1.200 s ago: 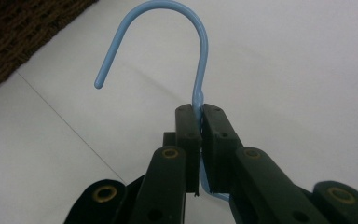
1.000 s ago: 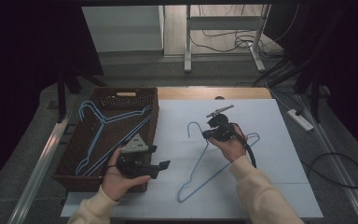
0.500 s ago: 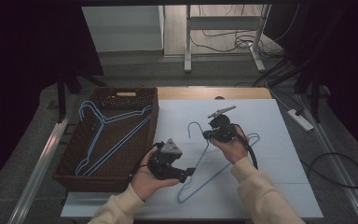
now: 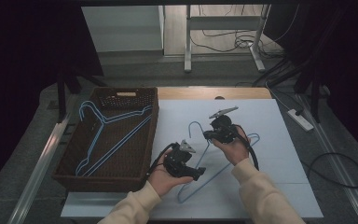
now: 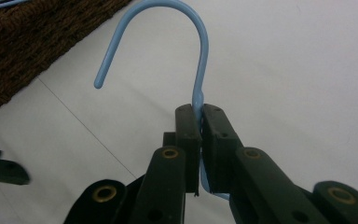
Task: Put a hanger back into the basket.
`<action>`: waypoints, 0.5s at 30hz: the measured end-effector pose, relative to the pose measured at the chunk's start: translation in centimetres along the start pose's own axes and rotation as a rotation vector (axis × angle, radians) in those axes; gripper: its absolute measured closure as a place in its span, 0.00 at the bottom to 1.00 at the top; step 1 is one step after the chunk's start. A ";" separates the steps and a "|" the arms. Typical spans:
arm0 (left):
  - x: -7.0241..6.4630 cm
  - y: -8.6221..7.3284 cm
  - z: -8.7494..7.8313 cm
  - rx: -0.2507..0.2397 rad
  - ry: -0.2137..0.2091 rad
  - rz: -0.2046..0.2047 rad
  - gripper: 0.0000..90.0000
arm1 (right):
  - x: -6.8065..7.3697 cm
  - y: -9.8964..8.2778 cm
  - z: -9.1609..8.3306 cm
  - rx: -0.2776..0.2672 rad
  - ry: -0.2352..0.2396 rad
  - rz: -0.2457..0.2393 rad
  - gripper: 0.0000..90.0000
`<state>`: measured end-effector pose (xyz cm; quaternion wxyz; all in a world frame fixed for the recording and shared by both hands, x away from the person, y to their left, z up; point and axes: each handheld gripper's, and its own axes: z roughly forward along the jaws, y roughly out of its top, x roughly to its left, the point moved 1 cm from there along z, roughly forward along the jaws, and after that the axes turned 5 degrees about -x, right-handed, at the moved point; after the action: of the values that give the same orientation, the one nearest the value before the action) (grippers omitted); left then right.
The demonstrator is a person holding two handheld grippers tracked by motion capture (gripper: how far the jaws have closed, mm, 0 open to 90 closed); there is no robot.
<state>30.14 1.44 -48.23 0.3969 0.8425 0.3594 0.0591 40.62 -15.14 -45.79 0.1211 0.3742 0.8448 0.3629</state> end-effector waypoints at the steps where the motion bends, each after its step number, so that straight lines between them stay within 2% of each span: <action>1: 0.1 0.0 0.2 0.002 0.002 -0.002 0.31 | 0.0 0.0 0.0 -0.001 0.001 0.000 0.95; 4: 0.4 -0.3 1.3 0.011 0.019 -0.010 0.32 | 0.0 -0.1 -0.1 -0.006 0.003 -0.002 0.95; 11: 0.9 -0.6 2.7 0.011 0.012 -0.048 0.37 | 0.1 -0.1 -0.2 -0.011 0.005 0.000 0.95; 15: 1.1 -0.7 3.2 0.011 0.016 -0.056 0.49 | 0.1 -0.1 -0.3 -0.015 0.004 0.000 0.95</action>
<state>31.77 0.42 -51.08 0.3910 0.8337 0.3865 0.0527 40.33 -15.27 -45.65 0.1221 0.3725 0.8423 0.3700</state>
